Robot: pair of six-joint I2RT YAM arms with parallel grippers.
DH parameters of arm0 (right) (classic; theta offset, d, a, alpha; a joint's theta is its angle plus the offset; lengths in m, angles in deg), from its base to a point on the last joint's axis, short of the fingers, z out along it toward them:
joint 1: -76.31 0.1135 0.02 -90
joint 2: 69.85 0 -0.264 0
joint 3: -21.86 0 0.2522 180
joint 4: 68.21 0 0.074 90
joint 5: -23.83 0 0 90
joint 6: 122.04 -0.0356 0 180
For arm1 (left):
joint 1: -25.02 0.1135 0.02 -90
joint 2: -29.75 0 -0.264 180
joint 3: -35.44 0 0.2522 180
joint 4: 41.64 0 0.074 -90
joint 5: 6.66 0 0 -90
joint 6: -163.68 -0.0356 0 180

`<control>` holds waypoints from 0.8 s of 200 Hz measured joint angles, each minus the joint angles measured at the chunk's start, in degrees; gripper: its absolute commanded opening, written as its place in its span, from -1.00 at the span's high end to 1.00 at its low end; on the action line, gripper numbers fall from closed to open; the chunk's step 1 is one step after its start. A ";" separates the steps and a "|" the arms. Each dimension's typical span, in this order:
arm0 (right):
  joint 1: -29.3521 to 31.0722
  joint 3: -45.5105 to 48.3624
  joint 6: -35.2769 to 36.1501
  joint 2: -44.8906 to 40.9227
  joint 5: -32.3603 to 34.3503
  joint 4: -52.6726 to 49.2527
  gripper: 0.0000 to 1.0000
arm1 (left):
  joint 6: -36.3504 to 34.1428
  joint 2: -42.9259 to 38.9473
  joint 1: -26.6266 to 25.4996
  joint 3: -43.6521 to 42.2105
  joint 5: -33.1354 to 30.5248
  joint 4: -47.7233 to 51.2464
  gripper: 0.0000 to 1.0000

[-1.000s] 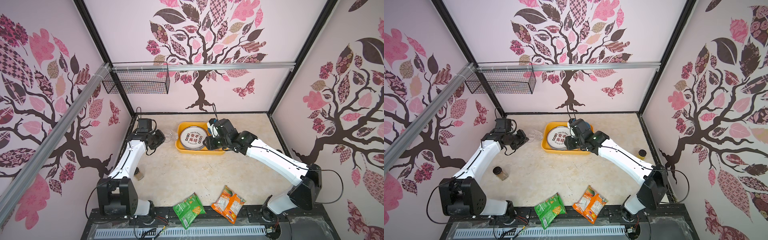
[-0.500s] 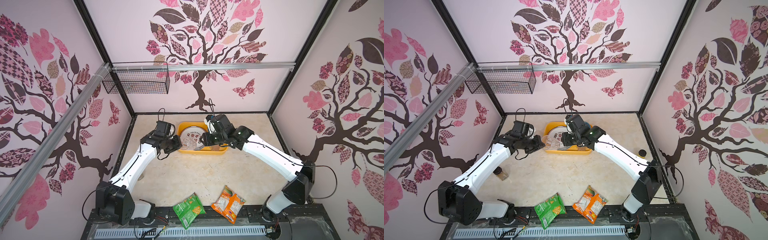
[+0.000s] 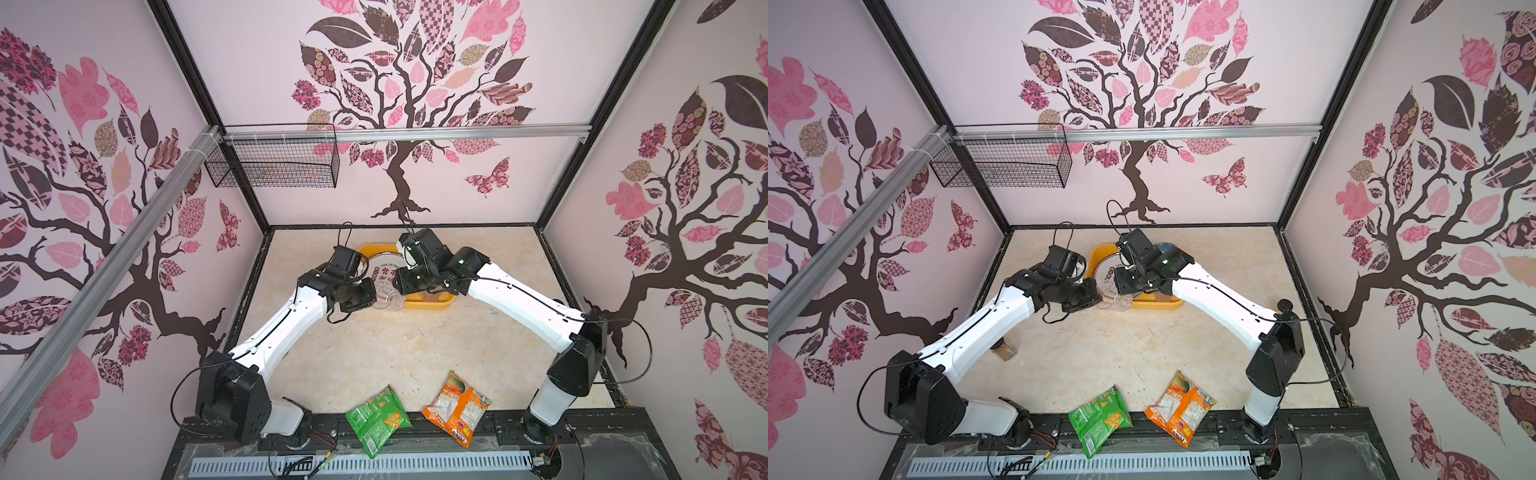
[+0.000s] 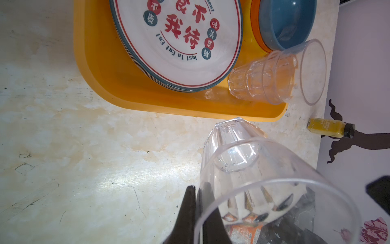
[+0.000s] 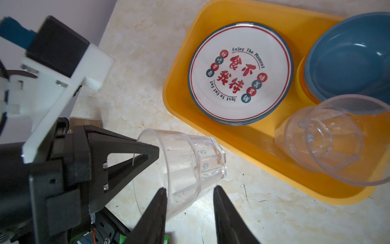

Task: Place the mixed dishes into the plastic bin
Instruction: 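Carry the cup toward the right gripper while the right gripper reaches to it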

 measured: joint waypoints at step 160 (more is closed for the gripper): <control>1.36 -6.45 -0.24 8.26 3.10 -2.89 0.52 | 0.28 0.00 -0.26 0.76 -2.08 0.85 0.94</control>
